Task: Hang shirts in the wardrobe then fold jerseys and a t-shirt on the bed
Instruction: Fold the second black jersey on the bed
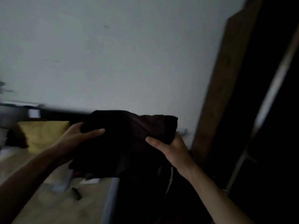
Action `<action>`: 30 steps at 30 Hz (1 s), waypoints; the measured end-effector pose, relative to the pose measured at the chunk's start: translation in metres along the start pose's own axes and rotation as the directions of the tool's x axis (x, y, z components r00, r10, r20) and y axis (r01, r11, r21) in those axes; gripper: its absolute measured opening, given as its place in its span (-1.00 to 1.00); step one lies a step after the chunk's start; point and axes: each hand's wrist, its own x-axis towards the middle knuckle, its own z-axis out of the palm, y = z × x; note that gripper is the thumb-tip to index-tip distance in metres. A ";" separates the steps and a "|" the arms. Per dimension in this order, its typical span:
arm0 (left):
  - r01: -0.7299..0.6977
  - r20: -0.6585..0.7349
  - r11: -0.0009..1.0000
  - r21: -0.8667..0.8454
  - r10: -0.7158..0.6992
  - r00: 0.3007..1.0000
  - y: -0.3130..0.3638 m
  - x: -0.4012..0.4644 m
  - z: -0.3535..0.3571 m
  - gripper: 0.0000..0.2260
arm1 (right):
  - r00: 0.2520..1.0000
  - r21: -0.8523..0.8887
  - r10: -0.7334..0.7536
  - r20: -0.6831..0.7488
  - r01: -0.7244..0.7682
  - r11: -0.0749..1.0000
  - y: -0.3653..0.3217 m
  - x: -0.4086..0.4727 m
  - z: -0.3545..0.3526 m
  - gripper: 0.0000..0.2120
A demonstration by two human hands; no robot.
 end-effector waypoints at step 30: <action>-0.015 0.702 0.988 -0.156 0.122 0.701 0.016 0.106 0.823 -0.65 | 0.056 -0.163 -0.158 -0.986 -0.535 0.829 -0.002 -0.171 -0.622 -0.48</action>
